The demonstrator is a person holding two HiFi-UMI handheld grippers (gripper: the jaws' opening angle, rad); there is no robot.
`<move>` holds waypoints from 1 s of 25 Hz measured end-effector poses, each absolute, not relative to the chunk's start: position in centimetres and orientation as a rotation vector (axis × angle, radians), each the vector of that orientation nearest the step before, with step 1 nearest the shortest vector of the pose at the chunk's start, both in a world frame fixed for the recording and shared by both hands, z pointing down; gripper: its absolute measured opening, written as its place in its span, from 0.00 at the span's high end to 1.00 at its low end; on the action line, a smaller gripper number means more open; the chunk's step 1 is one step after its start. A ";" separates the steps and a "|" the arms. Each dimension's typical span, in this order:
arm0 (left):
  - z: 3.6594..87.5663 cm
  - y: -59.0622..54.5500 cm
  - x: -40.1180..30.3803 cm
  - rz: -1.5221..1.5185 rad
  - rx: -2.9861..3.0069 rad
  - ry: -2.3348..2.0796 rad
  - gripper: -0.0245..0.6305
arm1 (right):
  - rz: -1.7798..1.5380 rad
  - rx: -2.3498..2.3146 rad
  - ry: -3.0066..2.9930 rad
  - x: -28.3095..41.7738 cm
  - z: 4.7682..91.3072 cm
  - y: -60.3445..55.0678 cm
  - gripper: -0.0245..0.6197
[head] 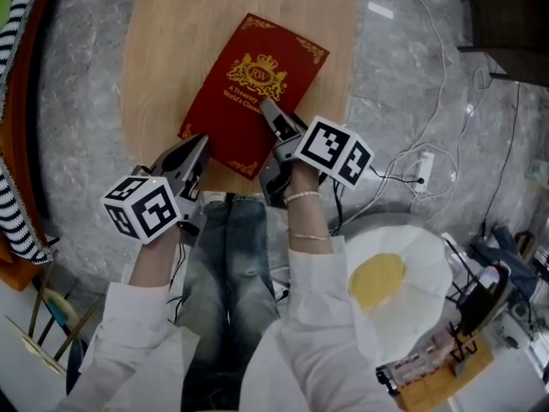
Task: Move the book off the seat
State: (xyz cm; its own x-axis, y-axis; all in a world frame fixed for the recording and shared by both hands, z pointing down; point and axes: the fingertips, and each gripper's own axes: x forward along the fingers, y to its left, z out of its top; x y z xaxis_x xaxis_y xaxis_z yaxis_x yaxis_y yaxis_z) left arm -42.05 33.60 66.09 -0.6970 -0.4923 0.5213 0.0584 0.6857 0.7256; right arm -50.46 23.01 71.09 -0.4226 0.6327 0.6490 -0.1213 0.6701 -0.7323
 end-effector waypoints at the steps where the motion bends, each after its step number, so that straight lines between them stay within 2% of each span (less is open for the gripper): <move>1: 66.1 33.8 -42.1 -0.961 0.326 -2.163 0.95 | 0.883 -0.402 -1.830 -50.4 71.1 23.0 0.49; 16: 65.1 32.5 -41.4 -0.970 0.342 -2.171 0.95 | 0.782 -0.309 -1.885 -48.7 71.8 20.3 0.49; 25: 62.1 31.4 -41.8 -0.955 0.374 -2.187 0.95 | 0.808 -0.296 -1.944 -48.2 68.1 18.1 0.49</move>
State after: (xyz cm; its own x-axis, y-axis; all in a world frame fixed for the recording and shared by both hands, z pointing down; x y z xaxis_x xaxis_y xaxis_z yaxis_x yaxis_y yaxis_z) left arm -41.78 31.42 62.13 -0.7057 -0.5077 0.4941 0.0177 0.6846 0.7287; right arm -48.19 18.15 68.07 -0.4976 0.5172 0.6963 -0.1287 0.7498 -0.6490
